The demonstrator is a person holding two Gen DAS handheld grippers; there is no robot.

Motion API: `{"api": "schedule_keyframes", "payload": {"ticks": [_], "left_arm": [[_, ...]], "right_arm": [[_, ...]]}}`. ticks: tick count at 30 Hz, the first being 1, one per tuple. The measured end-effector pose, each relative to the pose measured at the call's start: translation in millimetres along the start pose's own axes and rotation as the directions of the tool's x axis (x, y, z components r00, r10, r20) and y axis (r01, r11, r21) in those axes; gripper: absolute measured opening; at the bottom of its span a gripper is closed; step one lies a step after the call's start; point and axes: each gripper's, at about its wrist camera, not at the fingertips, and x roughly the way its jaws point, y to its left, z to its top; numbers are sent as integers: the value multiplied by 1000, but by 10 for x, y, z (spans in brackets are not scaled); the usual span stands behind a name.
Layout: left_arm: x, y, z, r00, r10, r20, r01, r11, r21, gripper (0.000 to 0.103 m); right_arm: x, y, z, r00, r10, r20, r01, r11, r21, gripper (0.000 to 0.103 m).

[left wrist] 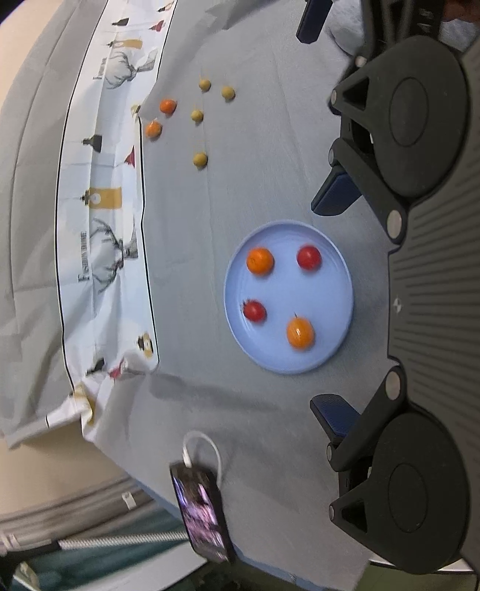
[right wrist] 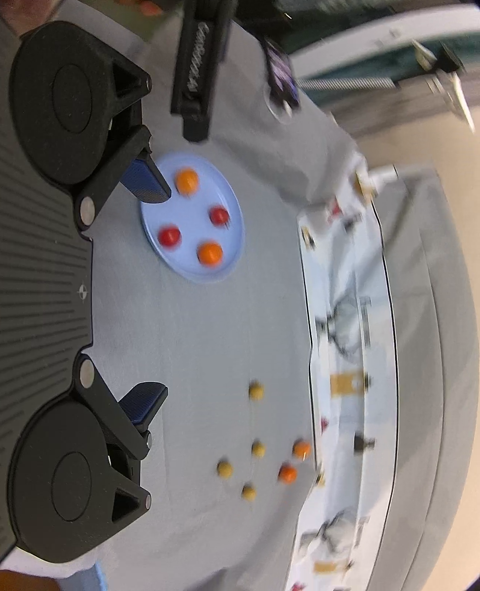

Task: Organize fruits
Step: 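Reach both tools to the yellow fruits and grasp one each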

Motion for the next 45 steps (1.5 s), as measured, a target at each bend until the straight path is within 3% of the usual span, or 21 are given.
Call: {"api": "schedule_keyframes", "payload": {"ticks": [12, 20, 27, 32, 33, 34, 35, 36, 37, 42, 45], "left_arm": [[692, -915, 681, 996, -86, -30, 88, 991, 102, 103], [1674, -1780, 1200, 988, -151, -43, 157, 971, 181, 103], [2744, -2325, 1543, 982, -146, -123, 169, 966, 198, 103], [3218, -2480, 1600, 978, -110, -178, 149, 963, 224, 102], [3267, -2485, 1596, 978, -110, -178, 149, 963, 223, 96], [3272, -2470, 1590, 978, -128, -167, 162, 964, 210, 88], [3254, -2443, 1594, 970, -177, -165, 207, 961, 184, 60], [3227, -2416, 1601, 958, -225, -175, 253, 954, 160, 28], [3194, -2411, 1605, 956, -233, -177, 262, 952, 159, 29], [2896, -2330, 1588, 951, -273, -142, 295, 942, 161, 29], [2496, -2183, 1551, 949, -300, -99, 312, 938, 149, 29]], "right_arm": [[420, -1105, 103, 976, -219, 16, 213, 963, 163, 102], [1224, -2116, 452, 924, -380, 44, 365, 910, 196, 102], [2228, -2763, 770, 919, -394, -19, 391, 903, 179, 102], [2798, -2887, 832, 921, -384, -65, 390, 913, 120, 102], [2872, -2901, 814, 918, -390, -73, 396, 911, 113, 102], [2856, -2877, 794, 917, -398, -39, 400, 911, 103, 97], [2834, -2840, 778, 918, -397, -12, 397, 914, 86, 87], [2794, -2793, 768, 921, -388, 9, 387, 920, 67, 55], [2775, -2748, 760, 925, -381, 10, 380, 924, 45, 28], [2598, -2732, 790, 915, -403, -12, 402, 910, 102, 28], [2221, -2660, 839, 914, -405, 33, 397, 907, 139, 28]]}}
